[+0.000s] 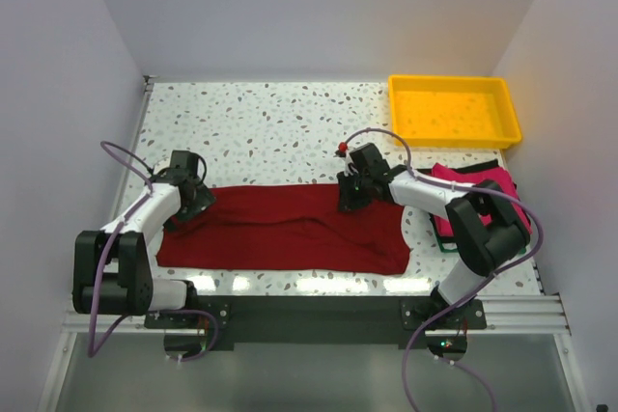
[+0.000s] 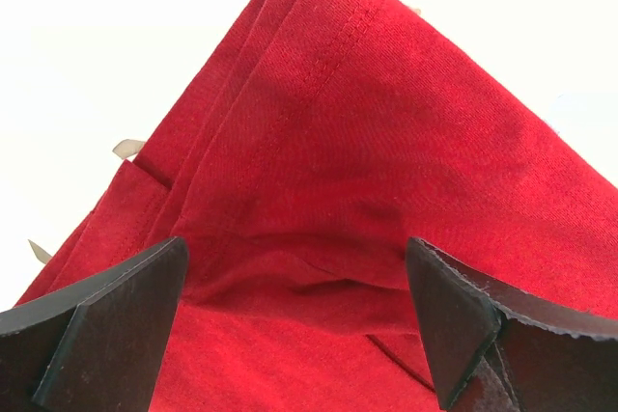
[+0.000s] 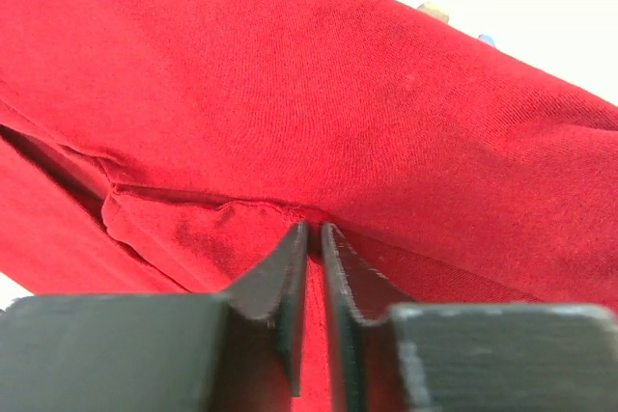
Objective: Fold and stack the t-shirts
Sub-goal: Fold the tshirt
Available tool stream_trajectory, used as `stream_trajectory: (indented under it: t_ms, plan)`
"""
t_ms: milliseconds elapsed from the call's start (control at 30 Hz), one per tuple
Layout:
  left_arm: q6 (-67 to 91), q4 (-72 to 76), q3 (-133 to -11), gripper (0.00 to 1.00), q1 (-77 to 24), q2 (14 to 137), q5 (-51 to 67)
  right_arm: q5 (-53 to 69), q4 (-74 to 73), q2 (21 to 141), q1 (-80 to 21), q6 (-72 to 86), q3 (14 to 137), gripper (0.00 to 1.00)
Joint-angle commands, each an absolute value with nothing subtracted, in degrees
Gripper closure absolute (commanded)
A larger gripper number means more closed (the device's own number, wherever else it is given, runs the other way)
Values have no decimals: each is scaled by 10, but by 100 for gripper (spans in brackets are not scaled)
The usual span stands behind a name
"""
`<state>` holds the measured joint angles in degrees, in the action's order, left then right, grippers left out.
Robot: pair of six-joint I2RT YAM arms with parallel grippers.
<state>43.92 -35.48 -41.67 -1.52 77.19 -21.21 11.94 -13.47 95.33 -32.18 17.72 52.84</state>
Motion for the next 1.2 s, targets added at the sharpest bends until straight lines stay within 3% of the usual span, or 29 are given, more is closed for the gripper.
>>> stream_trajectory:
  t_ms: [0,67,667,967,1167]
  plan:
    - [447,-360,-426,0,-12,756,-226,116,-143,954,-323,169,553,88]
    - [448,-359,-426,0,-11,756,-226,113,-146,951,-323,170,553,100]
    - [446,-357,-425,0,-11,755,-220,214,-145,853,-361,187,499,100]
    - [446,-358,-423,0,-11,753,-217,158,-126,770,-434,304,430,100]
    - [446,-357,-422,0,-11,750,-214,148,-97,788,-464,338,419,100]
